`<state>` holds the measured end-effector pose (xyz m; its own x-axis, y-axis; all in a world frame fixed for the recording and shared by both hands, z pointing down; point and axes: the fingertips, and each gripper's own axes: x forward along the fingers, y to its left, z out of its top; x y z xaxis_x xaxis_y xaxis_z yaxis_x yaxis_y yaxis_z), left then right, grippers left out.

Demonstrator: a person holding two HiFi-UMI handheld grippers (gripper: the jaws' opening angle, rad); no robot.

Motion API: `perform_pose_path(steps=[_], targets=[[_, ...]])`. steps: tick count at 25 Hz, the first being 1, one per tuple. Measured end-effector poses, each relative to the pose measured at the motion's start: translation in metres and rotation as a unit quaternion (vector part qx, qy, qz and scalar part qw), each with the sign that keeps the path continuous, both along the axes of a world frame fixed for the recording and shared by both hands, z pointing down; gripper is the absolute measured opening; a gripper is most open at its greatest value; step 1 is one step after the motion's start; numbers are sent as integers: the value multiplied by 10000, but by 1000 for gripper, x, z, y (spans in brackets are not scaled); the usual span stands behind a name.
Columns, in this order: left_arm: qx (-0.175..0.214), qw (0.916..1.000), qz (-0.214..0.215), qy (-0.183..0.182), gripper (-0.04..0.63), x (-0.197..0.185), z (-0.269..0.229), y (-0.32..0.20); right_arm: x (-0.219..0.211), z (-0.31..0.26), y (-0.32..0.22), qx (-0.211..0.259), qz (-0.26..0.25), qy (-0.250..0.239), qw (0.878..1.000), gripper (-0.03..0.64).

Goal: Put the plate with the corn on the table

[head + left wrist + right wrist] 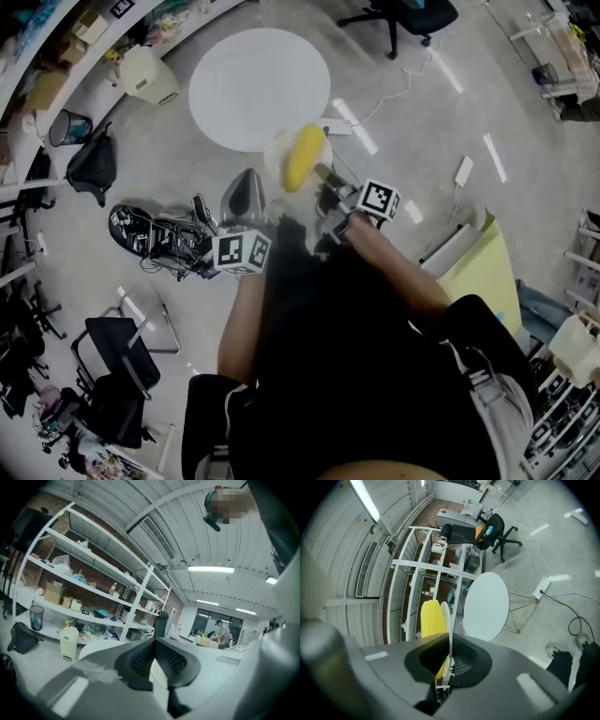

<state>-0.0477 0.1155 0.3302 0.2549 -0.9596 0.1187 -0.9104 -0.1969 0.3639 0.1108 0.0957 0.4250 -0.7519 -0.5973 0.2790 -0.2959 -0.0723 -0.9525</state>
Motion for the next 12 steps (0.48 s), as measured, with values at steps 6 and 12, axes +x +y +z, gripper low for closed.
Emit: perform_pose_path(steps=[6, 12], targets=[[-28, 9999, 168, 27, 5, -24, 2, -27, -17, 5, -23, -15, 265, -102, 9996, 18], [-57, 9999, 108, 18, 5, -25, 13, -42, -14, 27, -38, -51, 282, 5, 9996, 18]])
